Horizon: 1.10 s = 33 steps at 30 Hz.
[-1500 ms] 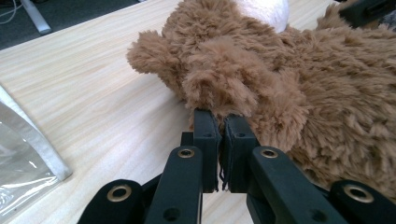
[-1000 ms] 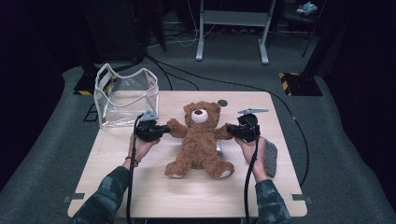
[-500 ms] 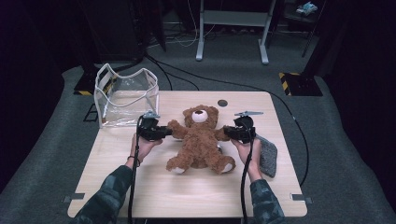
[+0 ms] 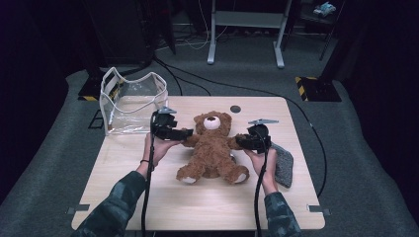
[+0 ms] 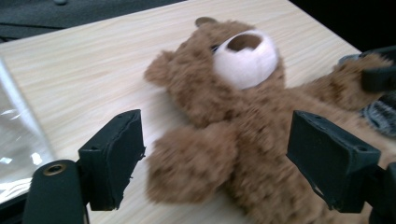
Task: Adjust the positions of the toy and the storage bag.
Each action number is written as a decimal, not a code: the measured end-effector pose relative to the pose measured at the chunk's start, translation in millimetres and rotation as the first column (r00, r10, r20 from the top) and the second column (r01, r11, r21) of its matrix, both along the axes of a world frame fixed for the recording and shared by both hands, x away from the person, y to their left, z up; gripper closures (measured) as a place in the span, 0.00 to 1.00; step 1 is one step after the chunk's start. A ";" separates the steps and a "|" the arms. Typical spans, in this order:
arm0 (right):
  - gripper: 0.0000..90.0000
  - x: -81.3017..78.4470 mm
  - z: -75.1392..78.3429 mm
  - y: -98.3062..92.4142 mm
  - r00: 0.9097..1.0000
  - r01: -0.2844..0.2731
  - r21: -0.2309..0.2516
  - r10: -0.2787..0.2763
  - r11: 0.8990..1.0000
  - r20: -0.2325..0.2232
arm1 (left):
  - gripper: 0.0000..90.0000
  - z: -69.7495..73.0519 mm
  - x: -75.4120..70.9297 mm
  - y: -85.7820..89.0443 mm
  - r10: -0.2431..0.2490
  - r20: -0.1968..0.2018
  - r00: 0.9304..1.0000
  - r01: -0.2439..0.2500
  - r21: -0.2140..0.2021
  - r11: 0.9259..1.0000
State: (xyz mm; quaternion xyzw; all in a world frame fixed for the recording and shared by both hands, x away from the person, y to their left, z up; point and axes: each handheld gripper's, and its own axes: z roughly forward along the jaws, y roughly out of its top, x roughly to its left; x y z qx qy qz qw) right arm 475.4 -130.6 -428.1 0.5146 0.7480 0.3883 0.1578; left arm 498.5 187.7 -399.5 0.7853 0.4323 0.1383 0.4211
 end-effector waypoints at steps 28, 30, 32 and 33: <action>0.16 -110.8 -42.6 -46.0 0.989 0.126 0.001 -0.125 0.992 0.084 | 0.06 -35.8 44.3 -123.0 0.093 -0.217 0.972 -0.057 0.167 0.984; 0.16 -119.2 -52.8 -53.3 0.988 0.142 0.016 -0.143 0.990 0.067 | 0.04 -39.2 46.6 -121.6 0.112 -0.218 0.970 -0.072 0.180 0.981; 0.16 -123.8 -59.6 -57.6 0.986 0.155 0.022 -0.157 0.988 0.064 | 0.01 -43.8 49.9 -118.4 0.129 -0.233 0.964 -0.087 0.181 0.980; 0.16 -125.7 -63.2 -59.7 0.985 0.160 0.024 -0.161 0.987 0.065 | 0.01 -45.5 50.7 -117.6 0.131 -0.248 0.960 -0.088 0.178 0.980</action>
